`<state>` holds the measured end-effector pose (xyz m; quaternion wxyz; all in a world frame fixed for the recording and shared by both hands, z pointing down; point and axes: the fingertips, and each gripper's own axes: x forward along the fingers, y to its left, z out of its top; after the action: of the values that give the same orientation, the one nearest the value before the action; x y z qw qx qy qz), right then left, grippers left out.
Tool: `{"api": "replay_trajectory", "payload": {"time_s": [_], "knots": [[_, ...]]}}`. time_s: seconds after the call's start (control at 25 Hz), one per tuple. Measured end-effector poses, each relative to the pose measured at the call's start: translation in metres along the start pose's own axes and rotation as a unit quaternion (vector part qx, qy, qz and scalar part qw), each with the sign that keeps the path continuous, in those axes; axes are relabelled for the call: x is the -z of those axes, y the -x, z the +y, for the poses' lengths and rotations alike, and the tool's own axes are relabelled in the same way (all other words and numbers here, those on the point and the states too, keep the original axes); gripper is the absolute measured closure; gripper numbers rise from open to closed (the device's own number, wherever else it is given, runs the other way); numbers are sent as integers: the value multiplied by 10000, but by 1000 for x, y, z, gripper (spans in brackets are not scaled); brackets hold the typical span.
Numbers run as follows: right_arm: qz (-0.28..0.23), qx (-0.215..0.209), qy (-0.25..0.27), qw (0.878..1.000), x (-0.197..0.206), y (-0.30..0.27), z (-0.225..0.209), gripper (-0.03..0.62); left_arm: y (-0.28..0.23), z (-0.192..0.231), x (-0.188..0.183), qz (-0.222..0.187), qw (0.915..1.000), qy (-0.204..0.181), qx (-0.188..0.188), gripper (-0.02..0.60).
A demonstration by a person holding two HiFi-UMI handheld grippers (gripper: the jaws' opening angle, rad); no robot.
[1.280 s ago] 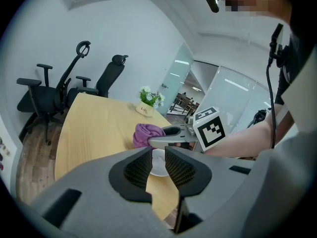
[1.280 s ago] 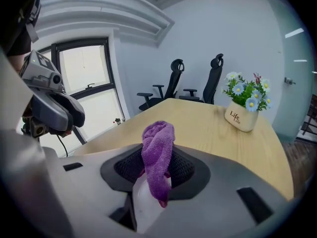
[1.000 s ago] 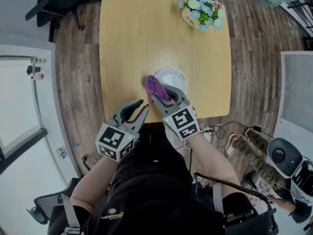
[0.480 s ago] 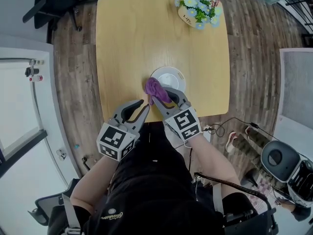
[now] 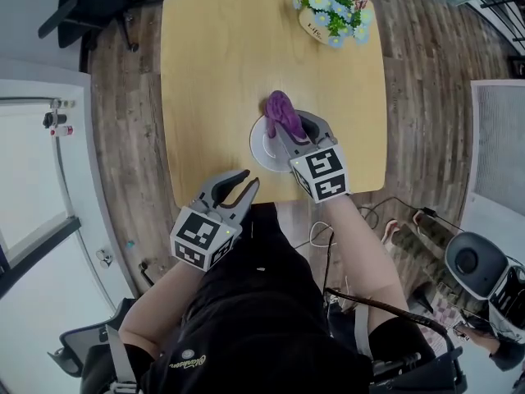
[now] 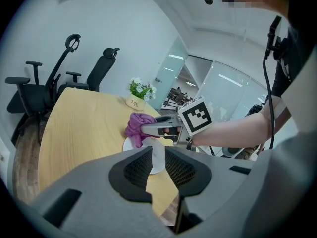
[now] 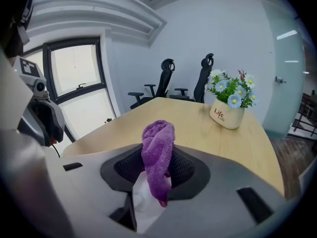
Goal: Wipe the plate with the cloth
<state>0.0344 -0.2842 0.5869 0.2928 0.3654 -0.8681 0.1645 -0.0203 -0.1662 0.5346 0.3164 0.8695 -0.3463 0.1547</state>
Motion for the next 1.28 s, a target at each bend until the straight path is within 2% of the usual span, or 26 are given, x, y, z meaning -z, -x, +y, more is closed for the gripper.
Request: {"api": "replay_trajectory", "payload": {"time_s": [0.2,0.48,0.76,0.92,1.12,1.28], "knots": [[125,-196,52,9997,15,3,20,465,-4,1,4,62,10000,-16,-2,502],[294,-815,204,9960,39,23,74,465,-7,2,1,54,10000,-26,-4,502],[437,-1134,-22,9926,65,44,104,465,-9,3,2,89,9999,-32,36,502],[254,-945,-89,9952,53,46,85,465,-10,1,1,84,9999,-67,66,502],[-29,-284,-117,9995,24,41,21,465,-8,0,1,113,9999,-84,58,502],[35,-25,42,10000,18,29,-7,465,-7,4,1,118,9999,-45,2,502]]}}
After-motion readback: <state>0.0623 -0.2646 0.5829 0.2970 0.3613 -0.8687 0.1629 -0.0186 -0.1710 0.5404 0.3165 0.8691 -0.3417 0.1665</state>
